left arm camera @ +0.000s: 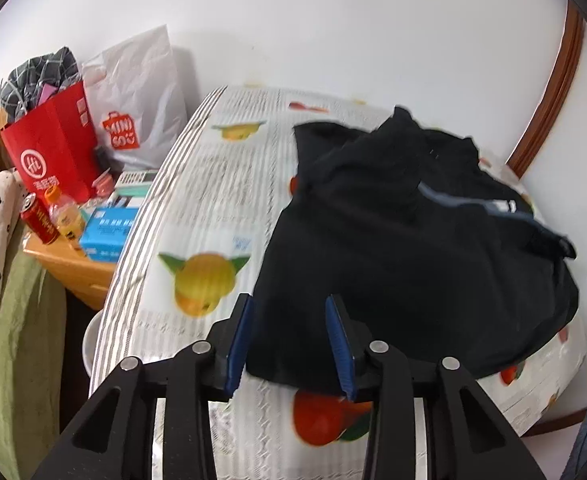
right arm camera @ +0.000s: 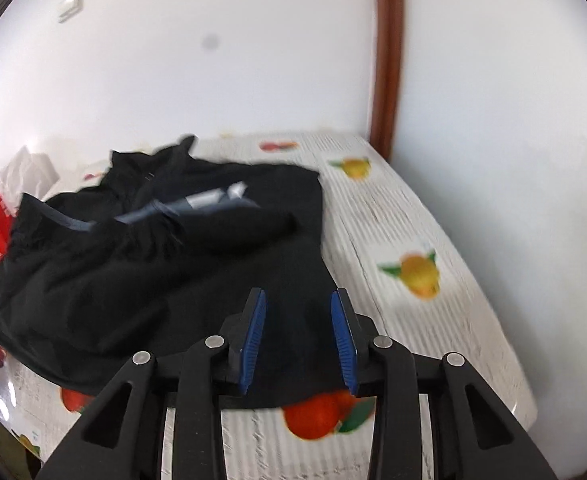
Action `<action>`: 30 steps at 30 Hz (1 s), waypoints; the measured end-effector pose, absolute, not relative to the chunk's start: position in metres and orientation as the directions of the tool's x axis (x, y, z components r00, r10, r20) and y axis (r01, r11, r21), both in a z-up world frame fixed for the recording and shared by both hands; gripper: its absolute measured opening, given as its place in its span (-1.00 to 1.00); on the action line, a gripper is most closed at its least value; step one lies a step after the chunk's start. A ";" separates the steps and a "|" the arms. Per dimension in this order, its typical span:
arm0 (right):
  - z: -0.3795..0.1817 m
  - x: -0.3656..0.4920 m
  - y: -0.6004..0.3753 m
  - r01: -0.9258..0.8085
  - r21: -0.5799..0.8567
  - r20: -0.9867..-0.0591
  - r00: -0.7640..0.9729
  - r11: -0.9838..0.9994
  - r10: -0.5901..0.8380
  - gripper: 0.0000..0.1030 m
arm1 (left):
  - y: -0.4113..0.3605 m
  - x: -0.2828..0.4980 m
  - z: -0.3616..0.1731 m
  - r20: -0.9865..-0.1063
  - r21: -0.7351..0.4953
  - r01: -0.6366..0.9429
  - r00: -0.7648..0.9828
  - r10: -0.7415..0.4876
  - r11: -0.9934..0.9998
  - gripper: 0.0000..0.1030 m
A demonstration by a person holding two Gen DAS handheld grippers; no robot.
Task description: Fold large clothes
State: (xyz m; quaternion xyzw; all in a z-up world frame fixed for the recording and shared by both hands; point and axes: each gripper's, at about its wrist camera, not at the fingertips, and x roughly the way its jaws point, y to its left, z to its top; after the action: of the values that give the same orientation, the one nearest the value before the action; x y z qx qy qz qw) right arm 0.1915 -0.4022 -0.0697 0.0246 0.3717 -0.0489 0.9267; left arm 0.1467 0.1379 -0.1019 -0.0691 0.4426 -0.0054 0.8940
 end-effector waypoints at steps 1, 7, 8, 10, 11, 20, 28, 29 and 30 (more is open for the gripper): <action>-0.064 0.196 -0.397 0.093 0.014 -0.683 0.728 0.996 -0.058 -0.34 | 0.135 0.149 -0.098 -0.782 -0.140 -0.041 0.617 -0.085 0.989 -0.28; -0.064 0.237 -0.362 -0.022 0.125 -0.700 0.706 0.992 0.104 -0.34 | 0.113 0.163 -0.086 -0.748 -0.160 0.031 0.649 -0.142 0.987 -0.13; -0.069 0.243 -0.357 -0.034 0.132 -0.712 0.693 0.991 0.119 -0.35 | 0.111 0.166 -0.086 -0.746 -0.164 0.040 0.649 -0.151 0.986 -0.13; -0.081 0.256 -0.347 -0.041 0.123 -0.730 0.673 0.992 0.119 -0.39 | 0.105 0.173 -0.086 -0.745 -0.166 0.059 0.646 -0.164 0.984 -0.13; -0.085 0.259 -0.343 -0.041 0.121 -0.736 0.666 0.992 0.117 -0.40 | 0.102 0.177 -0.087 -0.746 -0.166 0.066 0.645 -0.169 0.984 -0.13; -0.108 0.312 -0.340 0.014 0.121 -0.782 0.617 0.993 0.086 -0.45 | 0.081 0.222 -0.108 -0.770 -0.185 0.100 0.603 -0.207 0.978 -0.13; -0.113 0.367 -0.340 0.048 0.077 -0.803 0.595 0.996 0.033 -0.45 | 0.083 0.269 -0.128 -0.795 -0.180 0.050 0.581 -0.175 0.982 -0.13; -0.115 0.376 -0.341 0.060 0.067 -0.808 0.589 0.996 0.019 -0.45 | 0.085 0.274 -0.130 -0.795 -0.184 0.039 0.582 -0.171 0.982 -0.13; -0.117 0.383 -0.343 0.068 0.059 -0.812 0.584 0.996 0.008 -0.45 | 0.087 0.278 -0.131 -0.798 -0.181 0.032 0.580 -0.166 0.983 -0.13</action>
State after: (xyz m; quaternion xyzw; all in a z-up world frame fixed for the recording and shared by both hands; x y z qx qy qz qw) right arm 0.3835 -0.3428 -0.1166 0.0419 0.4557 -0.0168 0.8890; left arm 0.2785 0.0865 -0.1310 -0.0736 0.4549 -0.0557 0.8858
